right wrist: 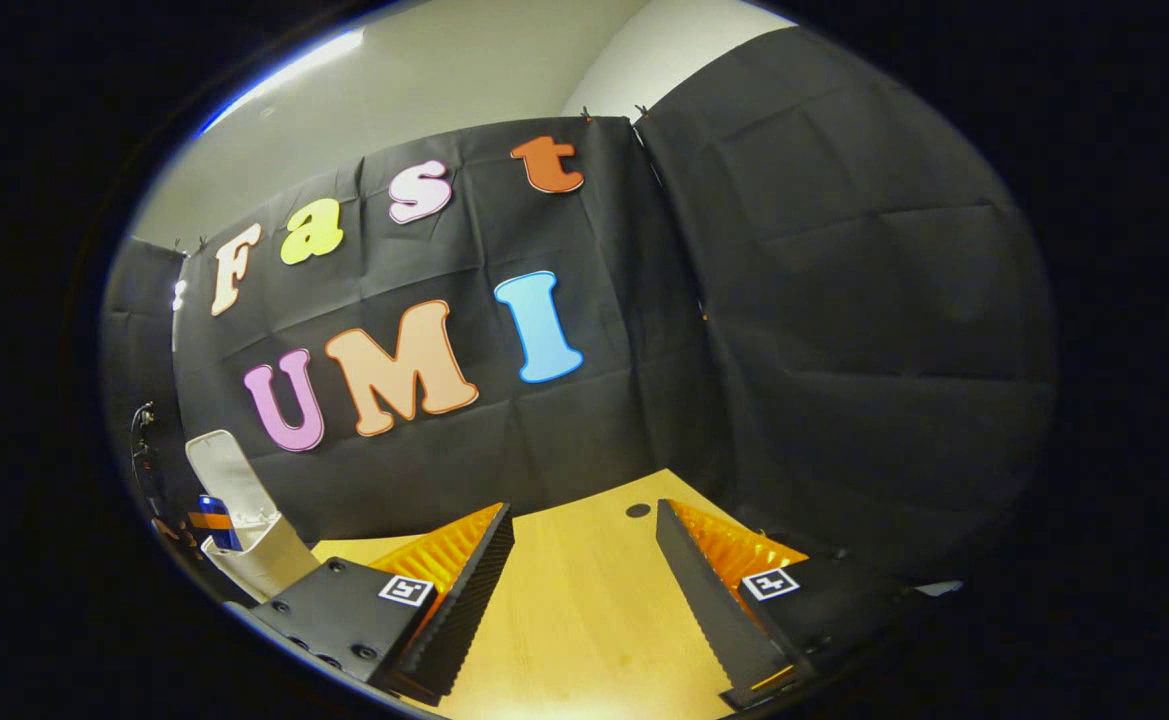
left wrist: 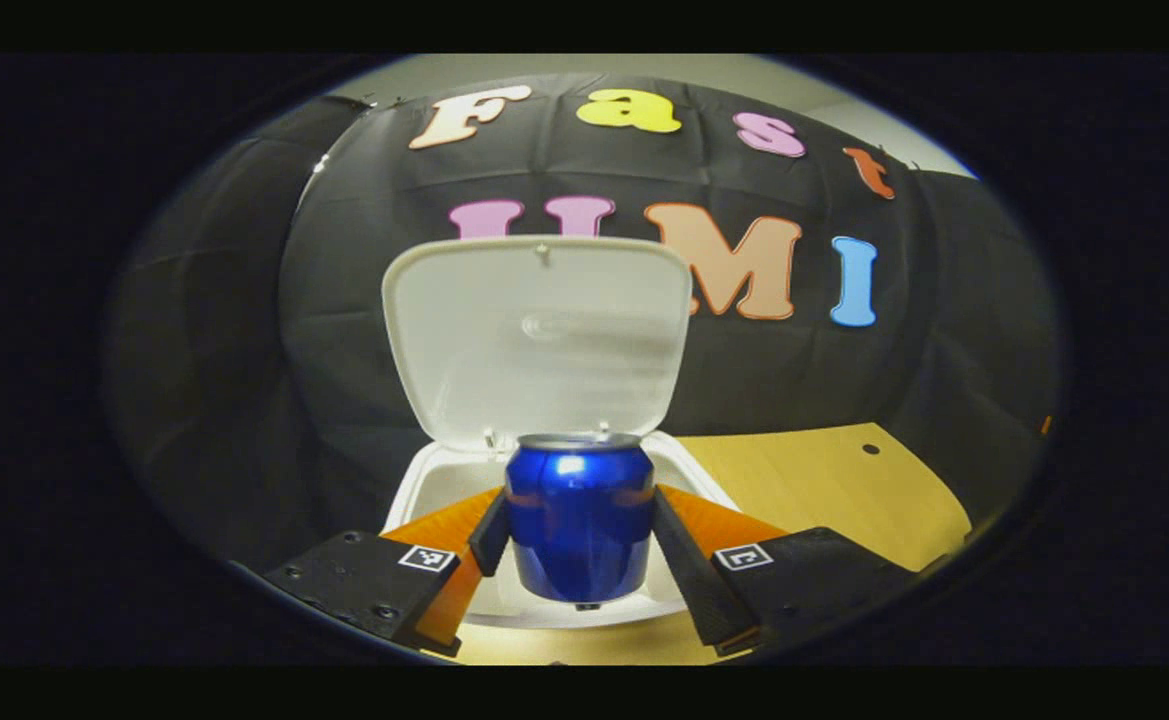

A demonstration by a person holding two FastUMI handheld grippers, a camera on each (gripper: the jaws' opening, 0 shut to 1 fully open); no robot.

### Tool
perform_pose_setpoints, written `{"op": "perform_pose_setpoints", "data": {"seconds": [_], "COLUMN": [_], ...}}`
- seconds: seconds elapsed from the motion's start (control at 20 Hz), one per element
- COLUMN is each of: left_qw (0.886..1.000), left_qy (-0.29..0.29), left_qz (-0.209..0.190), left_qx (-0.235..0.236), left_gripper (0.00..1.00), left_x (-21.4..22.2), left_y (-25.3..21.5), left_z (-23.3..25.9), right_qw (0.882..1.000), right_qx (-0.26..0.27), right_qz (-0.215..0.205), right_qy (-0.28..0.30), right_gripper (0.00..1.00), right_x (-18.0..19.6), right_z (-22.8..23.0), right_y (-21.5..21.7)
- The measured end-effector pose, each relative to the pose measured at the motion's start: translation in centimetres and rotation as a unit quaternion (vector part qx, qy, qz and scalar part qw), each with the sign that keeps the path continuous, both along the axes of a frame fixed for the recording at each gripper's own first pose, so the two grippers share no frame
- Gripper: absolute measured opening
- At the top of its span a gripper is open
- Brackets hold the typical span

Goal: Press the lid of the desktop garbage bin to open it, pick up the crumpled paper on the desktop and throw it into the bin, then pick up the pop can on the desktop and drop it into the bin, and finally close the garbage bin lid.

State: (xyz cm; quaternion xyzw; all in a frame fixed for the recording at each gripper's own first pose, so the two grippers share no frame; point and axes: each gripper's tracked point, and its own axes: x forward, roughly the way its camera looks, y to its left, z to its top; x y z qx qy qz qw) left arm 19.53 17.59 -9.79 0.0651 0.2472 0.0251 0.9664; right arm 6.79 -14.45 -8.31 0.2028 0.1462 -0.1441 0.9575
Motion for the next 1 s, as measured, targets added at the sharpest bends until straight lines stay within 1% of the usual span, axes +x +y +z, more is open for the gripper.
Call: {"op": "perform_pose_setpoints", "data": {"seconds": [0.05,0.15,0.2,0.25,0.35,0.45,0.55,0.6,0.65,0.7,0.75,0.85,0.9,1.0], "left_qw": [1.0,1.0,1.0,1.0,0.997,0.992,0.984,0.98,0.976,0.972,0.969,0.969,0.97,0.972], "left_qy": [0.004,-0.006,-0.016,-0.028,-0.067,-0.109,-0.151,-0.17,-0.182,-0.196,-0.209,-0.22,-0.218,-0.224], "left_qz": [0.005,0.006,0.0,-0.009,-0.024,-0.034,-0.041,-0.047,-0.058,-0.063,-0.062,-0.057,-0.061,-0.053], "left_qx": [-0.004,-0.008,-0.006,-0.002,0.023,0.055,0.083,0.093,0.102,0.112,0.117,0.1,0.084,0.056], "left_gripper": [0.79,0.86,0.89,0.9,0.9,0.89,0.87,0.88,0.88,0.83,0.85,0.86,0.89,0.84], "left_x": [0.1,0.4,0.7,0.9,1.4,2.1,2.7,2.9,3.4,4.2,5.2,7.5,8.6,11.2], "left_y": [0.1,0.2,-0.1,-0.4,-0.8,-1.1,-1.4,-1.5,-1.9,-2.2,-2.0,-2.0,-2.3,-1.7], "left_z": [-0.4,0.0,0.7,1.7,4.9,8.7,12.5,14.4,15.9,17.4,19.0,21.0,21.6,22.9], "right_qw": [1.0,1.0,1.0,1.0,0.999,1.0,1.0,1.0,1.0,1.0,1.0,1.0,1.0,1.0], "right_qx": [-0.003,-0.007,-0.006,-0.005,-0.001,-0.001,-0.003,-0.005,-0.006,-0.005,-0.003,0.001,0.002,0.0], "right_qz": [-0.006,-0.018,-0.024,-0.028,-0.031,-0.027,-0.018,-0.013,-0.008,-0.004,-0.001,0.002,0.001,-0.003], "right_qy": [0.003,0.009,0.011,0.013,0.013,0.011,0.009,0.007,0.006,0.006,0.005,0.005,0.006,0.011], "right_gripper": [0.96,0.96,0.96,0.96,0.96,0.96,0.96,0.96,0.96,0.96,0.96,0.96,0.96,0.96], "right_x": [-0.5,-1.2,-1.4,-1.7,-1.6,-1.2,-0.6,-0.3,-0.1,0.1,0.2,0.3,0.2,-0.3], "right_z": [0.0,-0.2,-0.3,-0.3,-0.4,-0.3,-0.3,-0.2,-0.2,-0.1,-0.2,-0.3,-0.4,-0.5], "right_y": [-0.3,-0.9,-1.1,-1.2,-1.1,-0.7,-0.1,0.2,0.5,0.7,0.8,0.8,0.8,0.4]}}
